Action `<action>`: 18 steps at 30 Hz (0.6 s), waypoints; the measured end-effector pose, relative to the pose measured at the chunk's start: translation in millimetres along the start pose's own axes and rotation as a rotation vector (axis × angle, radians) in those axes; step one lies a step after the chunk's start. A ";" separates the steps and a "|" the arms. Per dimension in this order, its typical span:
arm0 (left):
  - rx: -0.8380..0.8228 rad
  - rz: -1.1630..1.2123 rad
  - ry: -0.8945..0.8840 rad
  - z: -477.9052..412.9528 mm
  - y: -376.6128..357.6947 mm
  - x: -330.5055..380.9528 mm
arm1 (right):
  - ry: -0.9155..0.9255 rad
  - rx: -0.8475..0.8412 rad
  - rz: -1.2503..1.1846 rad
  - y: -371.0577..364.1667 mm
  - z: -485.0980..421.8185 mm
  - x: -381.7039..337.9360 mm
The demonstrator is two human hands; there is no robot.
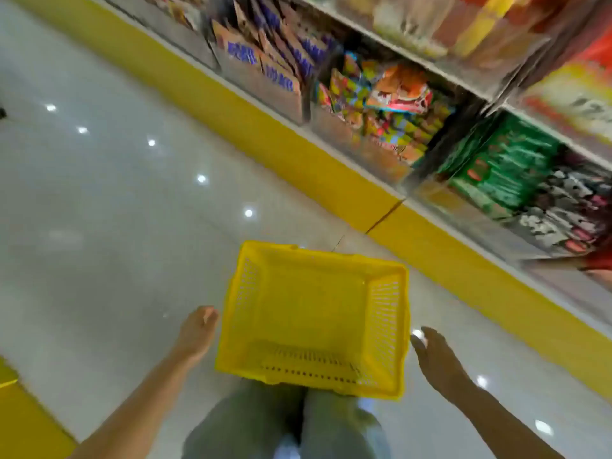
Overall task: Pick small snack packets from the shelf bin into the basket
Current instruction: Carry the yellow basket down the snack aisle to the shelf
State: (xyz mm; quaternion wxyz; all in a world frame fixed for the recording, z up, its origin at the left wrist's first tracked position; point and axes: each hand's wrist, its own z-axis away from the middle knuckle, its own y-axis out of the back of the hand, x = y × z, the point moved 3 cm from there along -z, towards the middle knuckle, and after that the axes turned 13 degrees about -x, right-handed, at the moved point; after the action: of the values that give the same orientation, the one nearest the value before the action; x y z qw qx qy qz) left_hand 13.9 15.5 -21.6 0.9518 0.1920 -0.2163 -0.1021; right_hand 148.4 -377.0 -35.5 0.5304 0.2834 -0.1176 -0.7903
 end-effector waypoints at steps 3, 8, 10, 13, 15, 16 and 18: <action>-0.034 0.048 0.081 -60.8 -32.1 -32.0 | -0.122 -0.031 -0.029 -35.8 -55.1 22.4; 0.109 0.148 0.189 -136.4 -67.4 -61.3 | -0.279 -0.051 -0.215 -68.0 -114.8 45.5; 0.126 0.169 0.232 -150.6 -66.9 -63.8 | -0.302 -0.016 -0.325 -70.9 -128.2 50.7; 0.072 0.145 0.246 -153.0 -56.8 -66.8 | -0.331 -0.007 -0.419 -68.5 -127.3 50.2; 0.064 0.146 0.243 -142.7 -45.3 -65.7 | -0.342 0.022 -0.455 -61.1 -118.1 45.4; 0.072 0.146 0.246 -133.5 -38.4 -64.2 | -0.346 0.059 -0.445 -55.0 -111.5 40.0; 0.098 0.168 0.233 -107.1 -20.7 -58.7 | -0.335 0.123 -0.372 -38.1 -87.5 20.9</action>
State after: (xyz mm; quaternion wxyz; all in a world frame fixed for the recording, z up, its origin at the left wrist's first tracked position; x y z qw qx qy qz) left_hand 8.0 47.4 -141.1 0.9651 0.2299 -0.1244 0.0117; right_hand 163.3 -370.2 -131.9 0.3308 0.1972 -0.1975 -0.9015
